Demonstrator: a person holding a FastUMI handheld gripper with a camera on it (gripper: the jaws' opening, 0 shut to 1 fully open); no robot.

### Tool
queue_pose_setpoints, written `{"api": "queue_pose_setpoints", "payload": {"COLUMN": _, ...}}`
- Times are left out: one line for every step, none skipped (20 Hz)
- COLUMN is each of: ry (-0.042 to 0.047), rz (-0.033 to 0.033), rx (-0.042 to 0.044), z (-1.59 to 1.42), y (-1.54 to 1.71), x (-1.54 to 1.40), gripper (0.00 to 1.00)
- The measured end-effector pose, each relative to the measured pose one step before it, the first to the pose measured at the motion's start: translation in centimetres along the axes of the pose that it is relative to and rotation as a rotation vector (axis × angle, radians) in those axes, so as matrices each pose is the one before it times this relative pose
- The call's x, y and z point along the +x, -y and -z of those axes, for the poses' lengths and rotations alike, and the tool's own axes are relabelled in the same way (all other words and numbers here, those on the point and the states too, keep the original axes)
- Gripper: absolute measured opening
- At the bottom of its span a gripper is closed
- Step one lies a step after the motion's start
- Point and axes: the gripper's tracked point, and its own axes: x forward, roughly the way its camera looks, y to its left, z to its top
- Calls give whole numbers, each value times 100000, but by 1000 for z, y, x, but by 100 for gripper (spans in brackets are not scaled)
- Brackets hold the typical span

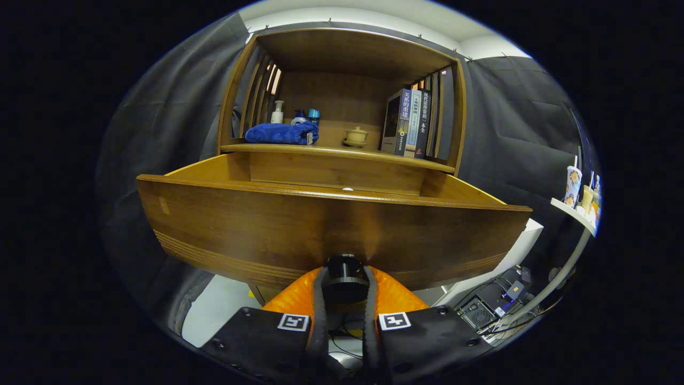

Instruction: Pull open the drawer, take out the items inside it, and place them on the countertop above the cabinet.

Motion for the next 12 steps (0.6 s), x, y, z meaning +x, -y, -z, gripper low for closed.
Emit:
{"api": "queue_pose_setpoints", "payload": {"ry": 943, "rz": -321, "rx": 193, "z": -75, "y": 36, "x": -83, "gripper": 34}}
{"api": "queue_pose_setpoints", "payload": {"ry": 1064, "rz": -409, "rx": -265, "z": 3, "y": 7, "x": 61, "gripper": 34}}
{"api": "queue_pose_setpoints", "payload": {"ry": 420, "rz": -393, "rx": -441, "z": 35, "y": 35, "x": -69, "gripper": 38}}
{"api": "queue_pose_setpoints", "payload": {"ry": 1149, "rz": -115, "rx": -509, "z": -108, "y": -1, "x": 14, "gripper": 41}}
{"api": "queue_pose_setpoints", "payload": {"ry": -154, "rz": 200, "rx": -795, "z": 117, "y": 34, "x": 41, "gripper": 46}}
{"api": "queue_pose_setpoints", "payload": {"ry": -1400, "rz": 476, "rx": -705, "z": 294, "y": 10, "x": 72, "gripper": 51}}
{"api": "queue_pose_setpoints", "payload": {"ry": -1046, "rz": -105, "rx": -1129, "z": 149, "y": -121, "x": 135, "gripper": 56}}
{"api": "queue_pose_setpoints", "payload": {"ry": 64, "rz": -703, "rx": -644, "z": -320, "y": -365, "x": 29, "gripper": 60}}
{"api": "queue_pose_setpoints", "payload": {"ry": -153, "rz": 137, "rx": -198, "z": -16, "y": 6, "x": -48, "gripper": 65}}
{"api": "queue_pose_setpoints", "payload": {"ry": 121, "rz": 1104, "rx": 1019, "z": -19, "y": 56, "x": -105, "gripper": 70}}
{"api": "queue_pose_setpoints", "payload": {"ry": 601, "rz": -481, "rx": 1321, "z": -12, "y": -161, "x": -255, "gripper": 75}}
{"api": "queue_pose_setpoints", "payload": {"ry": 799, "rz": 165, "rx": 936, "z": -329, "y": -211, "x": -325, "gripper": 79}}
